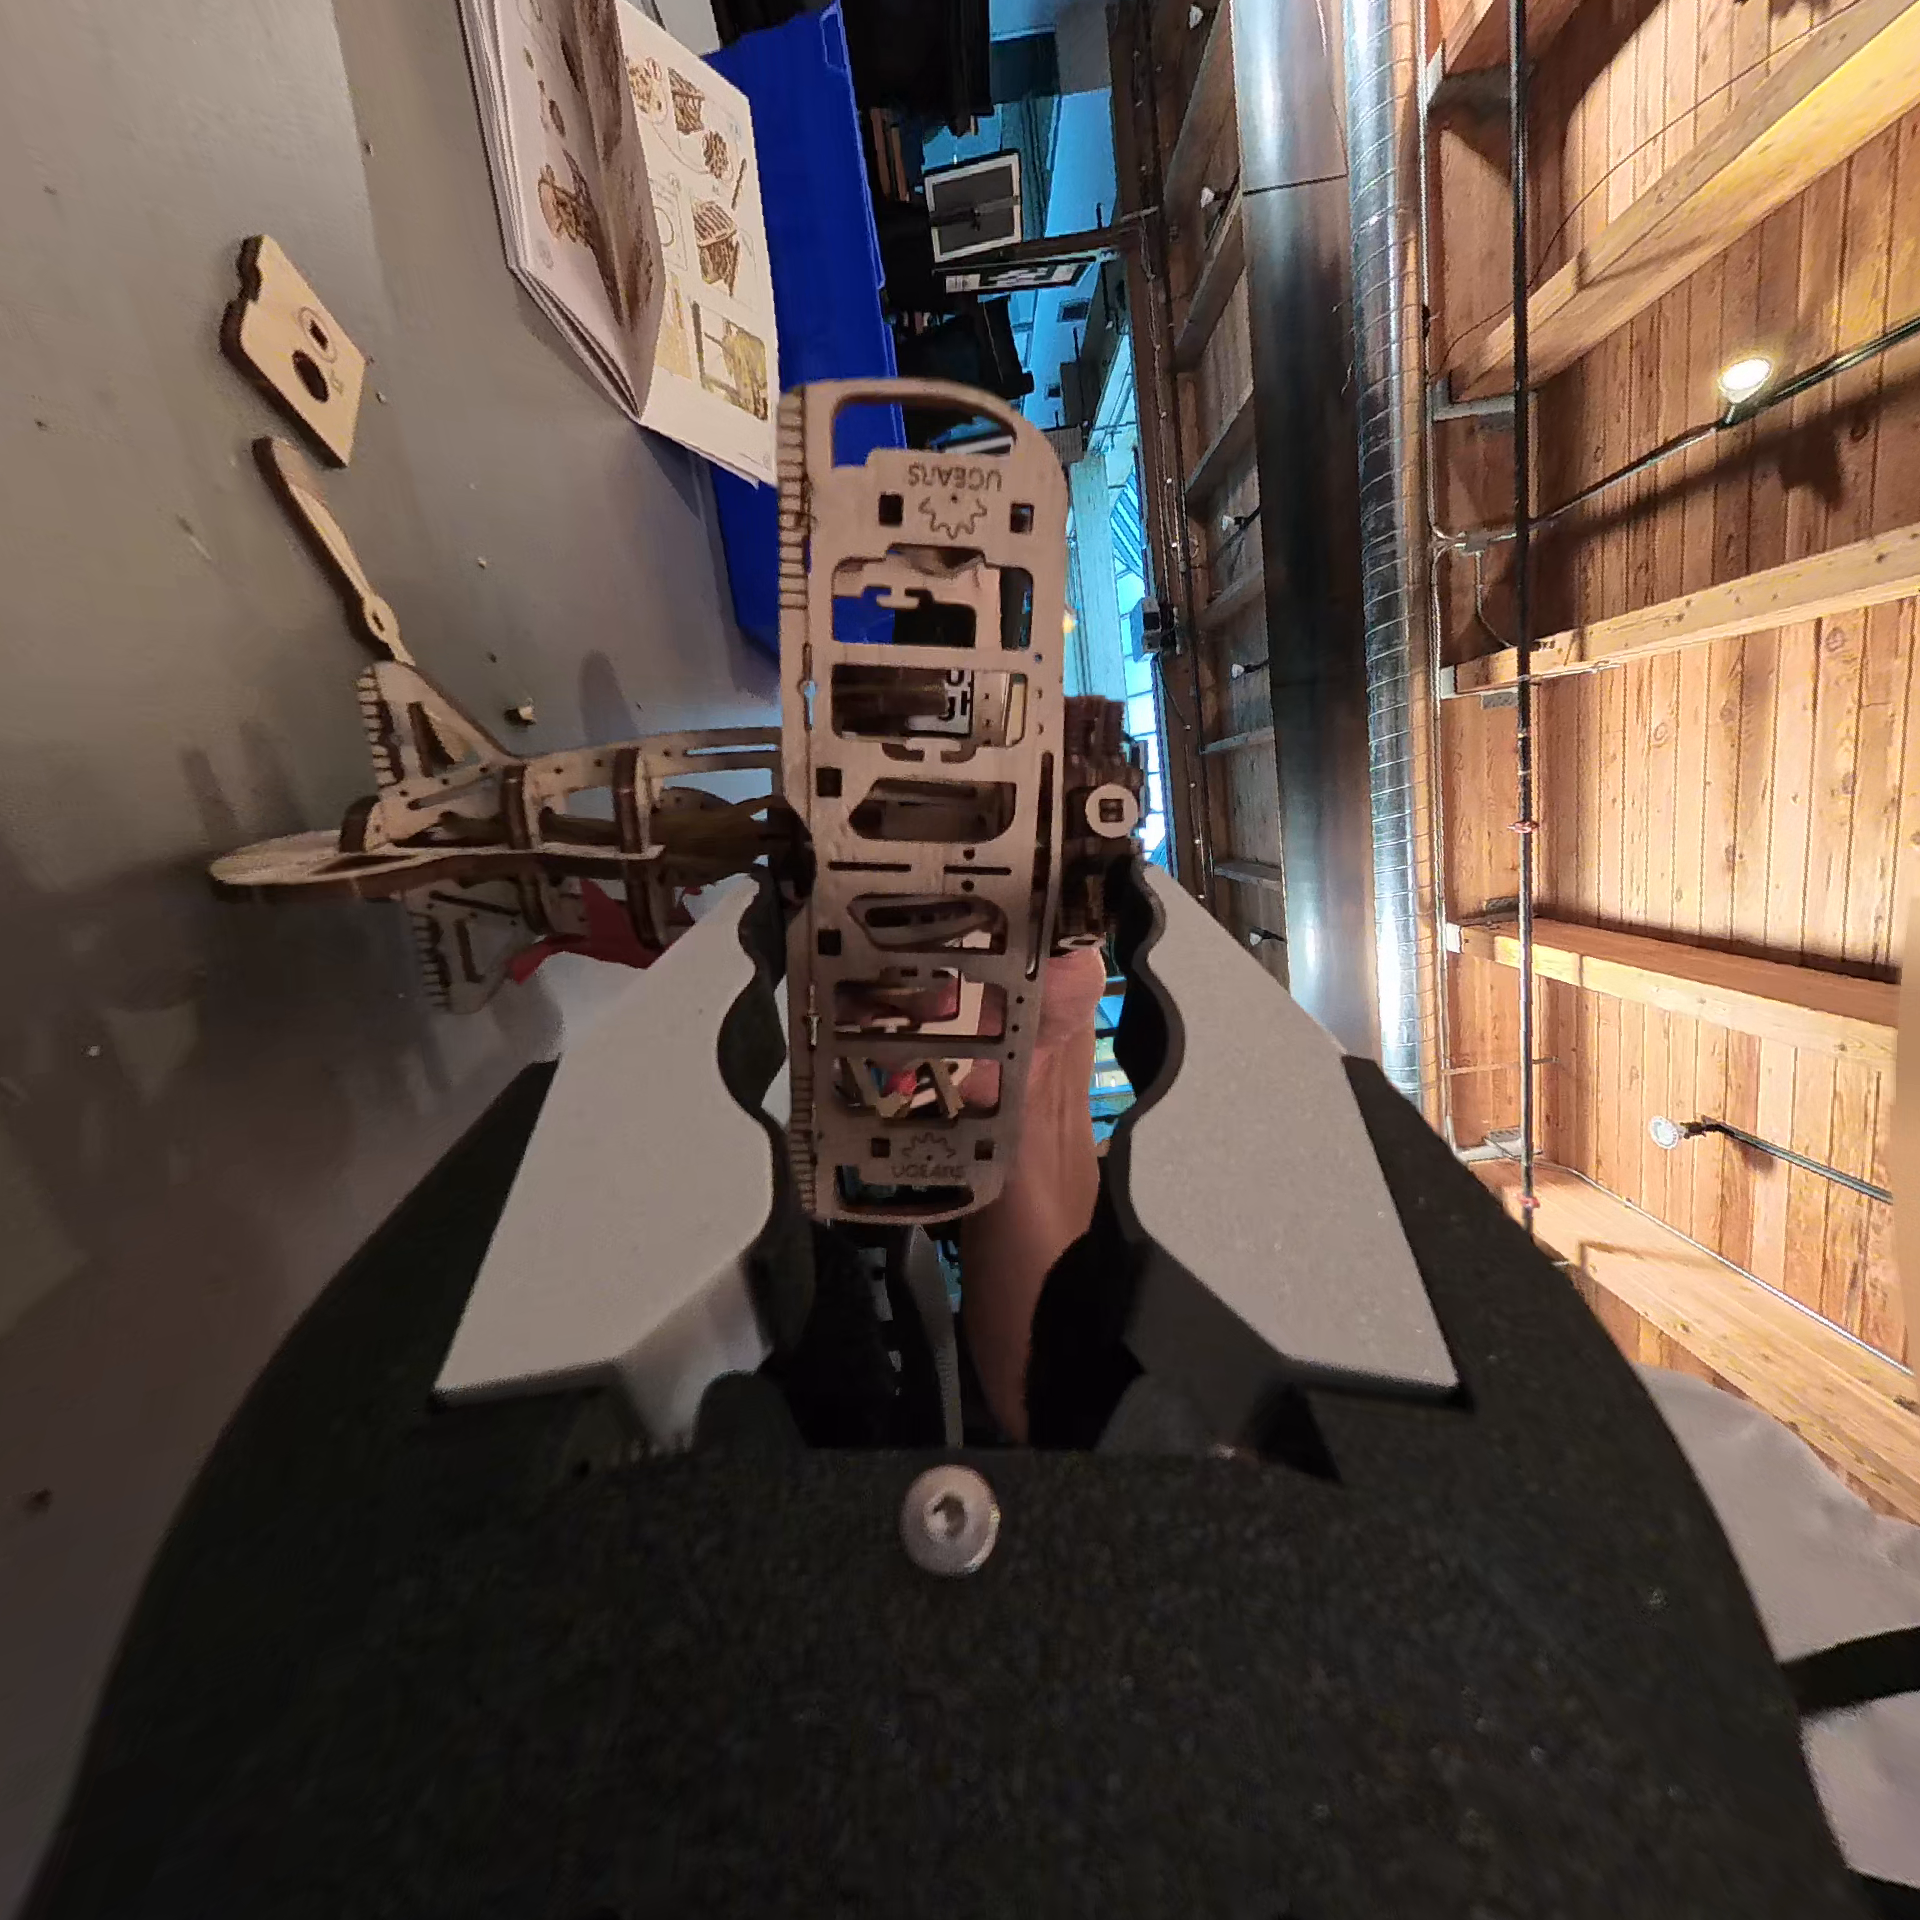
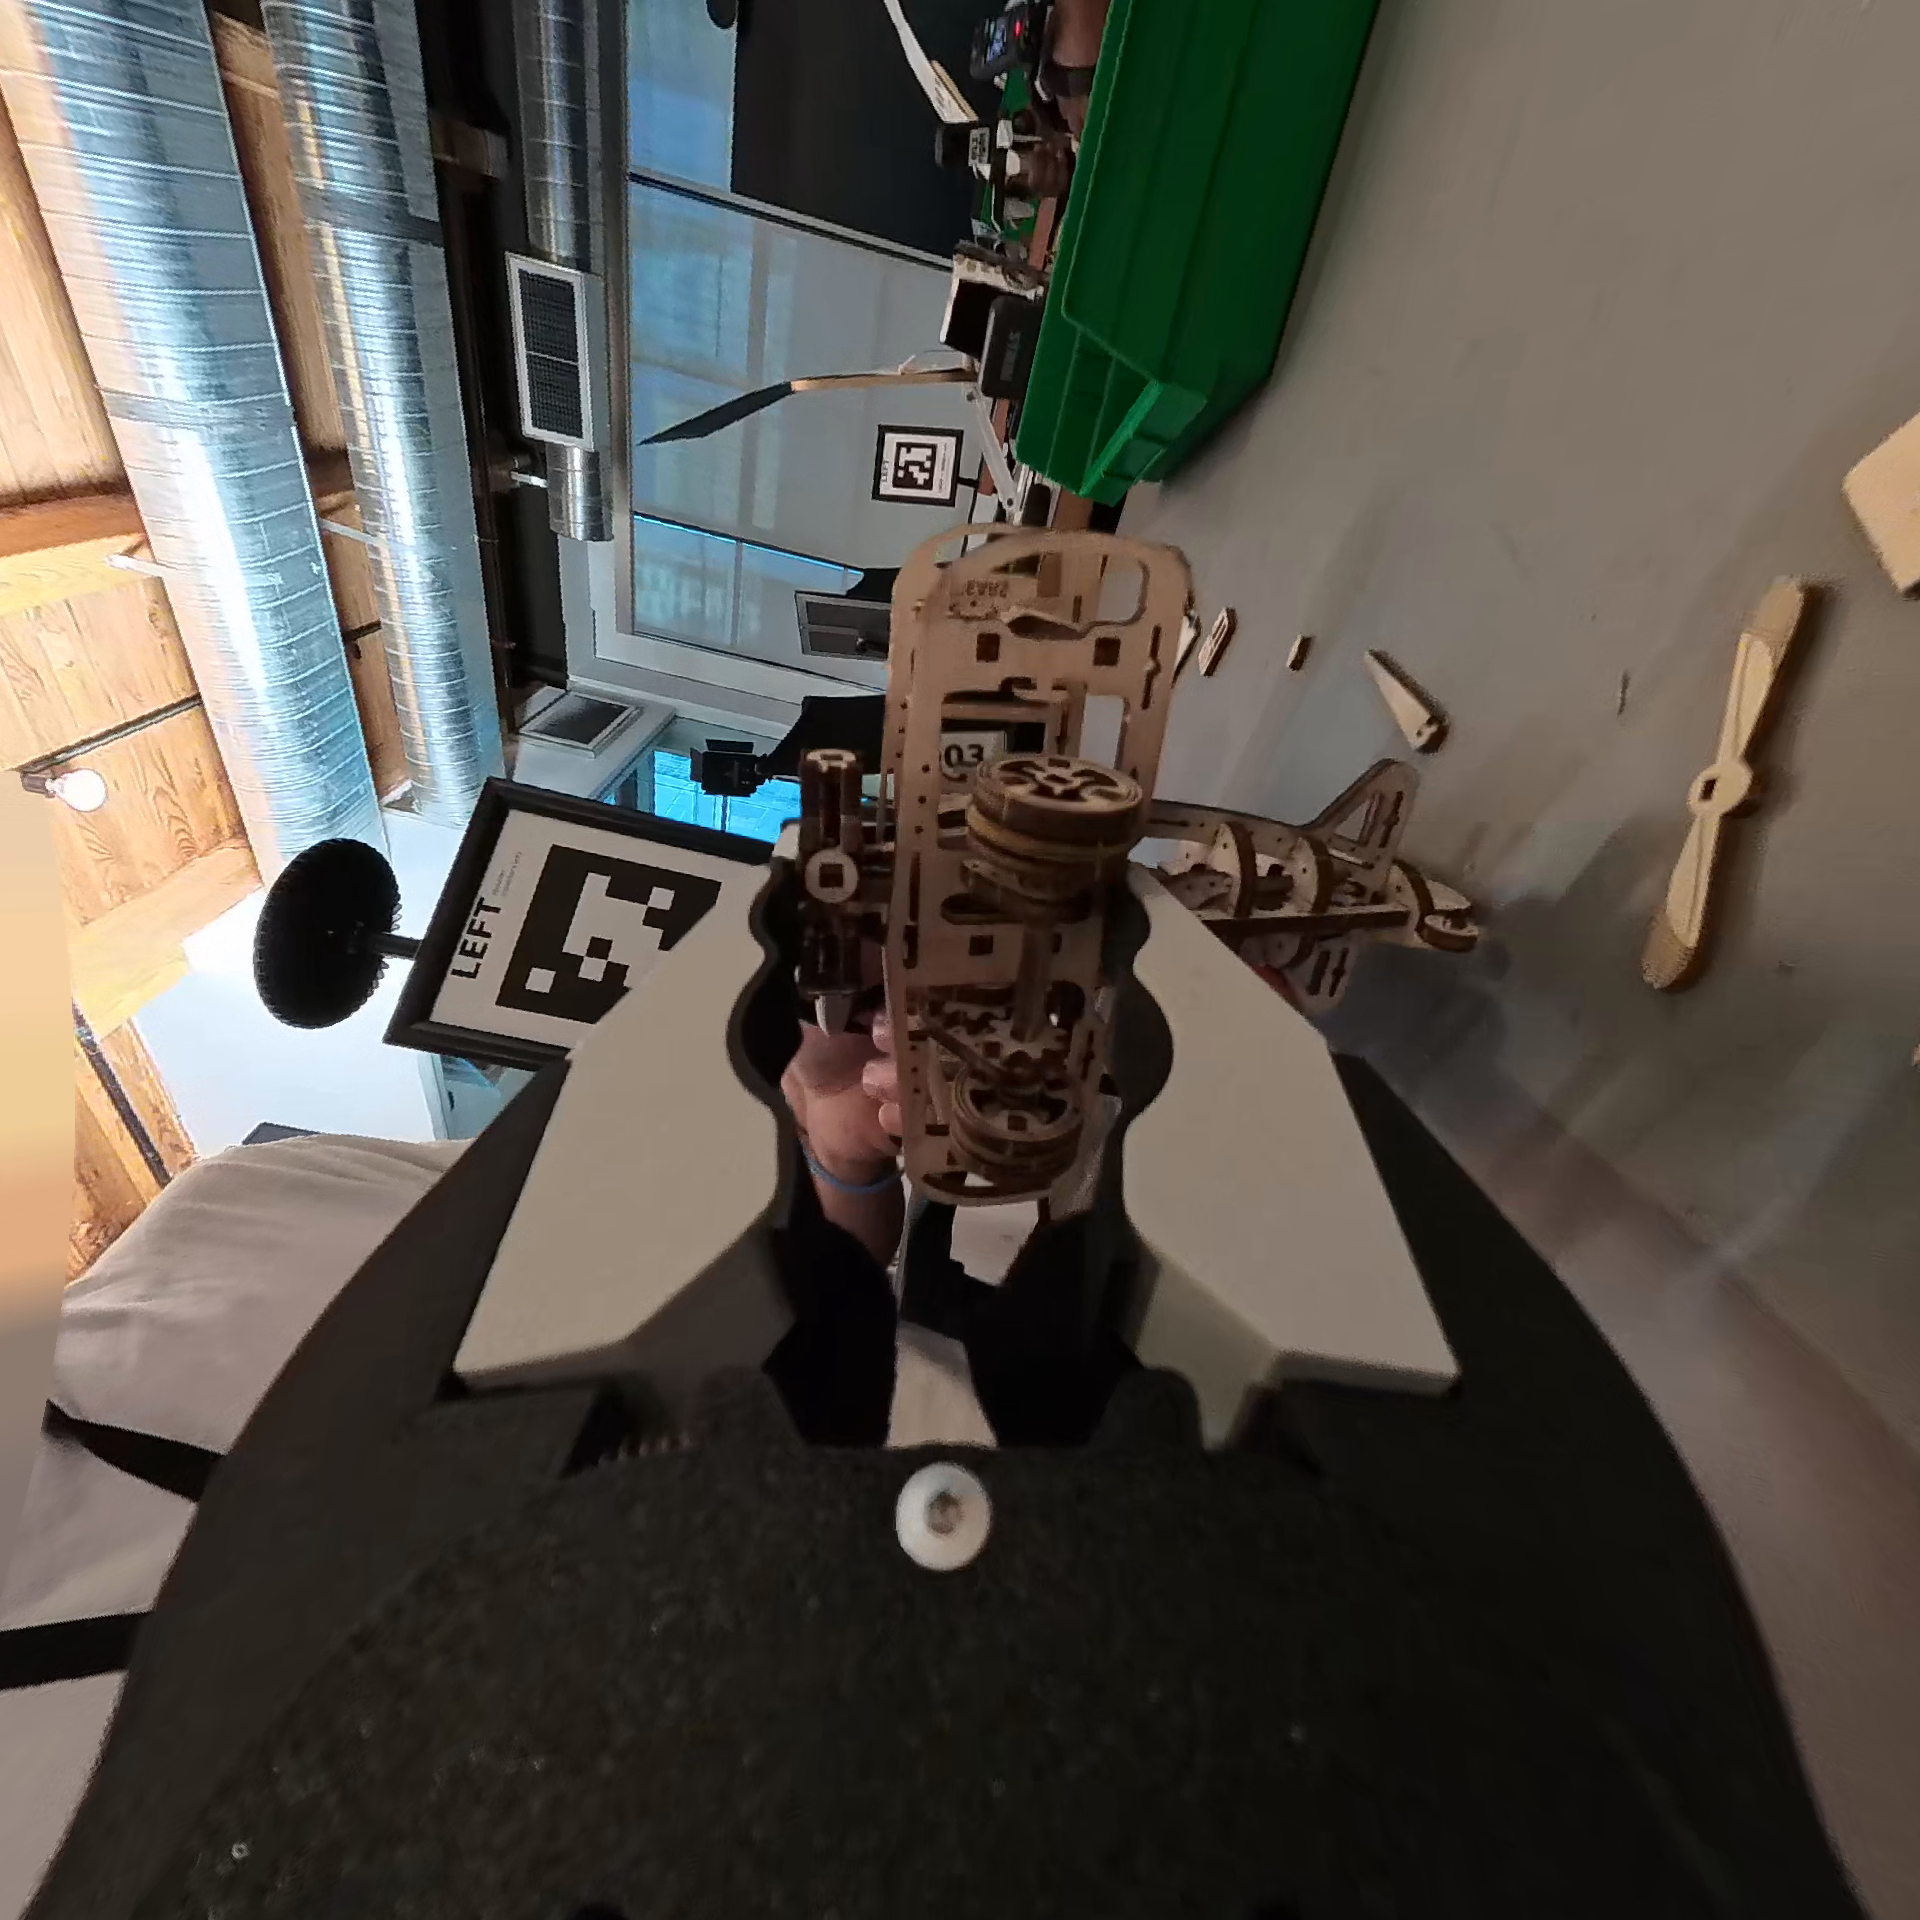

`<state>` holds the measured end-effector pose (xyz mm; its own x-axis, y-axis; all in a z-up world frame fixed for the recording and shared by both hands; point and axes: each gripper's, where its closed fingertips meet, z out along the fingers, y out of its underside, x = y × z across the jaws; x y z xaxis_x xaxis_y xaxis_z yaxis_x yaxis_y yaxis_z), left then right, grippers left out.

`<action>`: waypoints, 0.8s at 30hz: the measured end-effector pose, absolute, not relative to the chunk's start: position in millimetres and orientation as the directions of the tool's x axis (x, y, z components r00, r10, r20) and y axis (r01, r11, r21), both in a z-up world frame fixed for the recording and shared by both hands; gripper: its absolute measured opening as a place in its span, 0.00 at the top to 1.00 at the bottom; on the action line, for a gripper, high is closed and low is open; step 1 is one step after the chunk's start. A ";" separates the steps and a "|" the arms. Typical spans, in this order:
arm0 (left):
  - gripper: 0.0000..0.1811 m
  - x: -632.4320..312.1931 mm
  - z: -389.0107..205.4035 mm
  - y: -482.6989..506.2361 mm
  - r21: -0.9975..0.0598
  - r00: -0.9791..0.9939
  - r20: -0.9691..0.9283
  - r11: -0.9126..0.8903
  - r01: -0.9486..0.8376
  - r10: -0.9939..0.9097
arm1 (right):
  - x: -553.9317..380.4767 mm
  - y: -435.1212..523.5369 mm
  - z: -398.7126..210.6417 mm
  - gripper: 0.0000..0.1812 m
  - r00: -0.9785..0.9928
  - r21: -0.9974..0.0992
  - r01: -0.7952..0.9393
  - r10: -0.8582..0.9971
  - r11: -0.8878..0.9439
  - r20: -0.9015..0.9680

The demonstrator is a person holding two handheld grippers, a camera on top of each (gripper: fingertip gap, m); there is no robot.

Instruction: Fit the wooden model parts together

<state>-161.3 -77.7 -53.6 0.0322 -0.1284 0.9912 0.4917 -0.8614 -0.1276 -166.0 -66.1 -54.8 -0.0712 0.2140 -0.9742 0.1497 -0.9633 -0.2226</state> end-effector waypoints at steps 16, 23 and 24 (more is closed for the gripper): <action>0.67 -158.7 -19.6 -106.6 -0.629 0.226 0.773 -0.668 0.397 -0.592 | -163.4 -95.1 -12.6 0.69 -0.227 -0.589 0.034 0.568 -0.808 -0.791; 0.67 -155.7 0.5 -118.4 -0.772 0.275 0.626 -0.532 0.347 -0.730 | -158.9 -108.8 11.4 0.68 -0.266 -0.744 -0.078 0.733 -0.664 -0.626; 0.67 -156.5 3.7 -118.2 -0.790 0.289 0.603 -0.508 0.343 -0.743 | -159.0 -110.0 15.0 0.66 -0.270 -0.738 -0.079 0.727 -0.670 -0.631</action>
<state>-156.5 -118.2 3.7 0.2888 -0.7433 0.6034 0.3434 -0.5080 -0.7900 -159.0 -110.0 15.0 -0.2700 0.7272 -0.6311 -0.0788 -0.6700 -0.7382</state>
